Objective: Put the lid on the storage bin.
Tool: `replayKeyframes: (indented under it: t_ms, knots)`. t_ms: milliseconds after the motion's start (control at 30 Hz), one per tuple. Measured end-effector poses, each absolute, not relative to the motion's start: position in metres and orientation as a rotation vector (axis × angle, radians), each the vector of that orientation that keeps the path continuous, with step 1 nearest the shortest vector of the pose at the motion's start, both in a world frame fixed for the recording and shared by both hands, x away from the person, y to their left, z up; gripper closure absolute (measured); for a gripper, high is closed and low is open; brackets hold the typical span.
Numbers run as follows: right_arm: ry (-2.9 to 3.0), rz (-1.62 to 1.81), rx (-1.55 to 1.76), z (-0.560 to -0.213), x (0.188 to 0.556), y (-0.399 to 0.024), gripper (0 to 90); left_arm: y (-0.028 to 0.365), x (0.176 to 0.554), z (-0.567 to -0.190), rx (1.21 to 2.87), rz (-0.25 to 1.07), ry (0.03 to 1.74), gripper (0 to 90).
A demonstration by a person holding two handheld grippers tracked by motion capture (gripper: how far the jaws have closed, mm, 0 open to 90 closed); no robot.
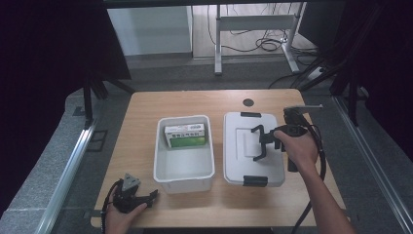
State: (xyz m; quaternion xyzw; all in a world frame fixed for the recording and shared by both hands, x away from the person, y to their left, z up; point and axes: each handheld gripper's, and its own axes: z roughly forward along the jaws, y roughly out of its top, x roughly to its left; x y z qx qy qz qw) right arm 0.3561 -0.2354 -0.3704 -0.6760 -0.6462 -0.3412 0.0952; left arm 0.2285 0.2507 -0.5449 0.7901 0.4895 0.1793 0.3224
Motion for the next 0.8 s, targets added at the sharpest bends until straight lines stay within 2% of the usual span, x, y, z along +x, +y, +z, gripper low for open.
replayKeyframes:
  t_ms: [800]
  knots:
    - [-1.976, -1.034, -1.929, -0.353, 0.355, -0.208, 84.3, 0.251, 0.229, -0.545, 2.075, 0.469, 1.285, 12.9]
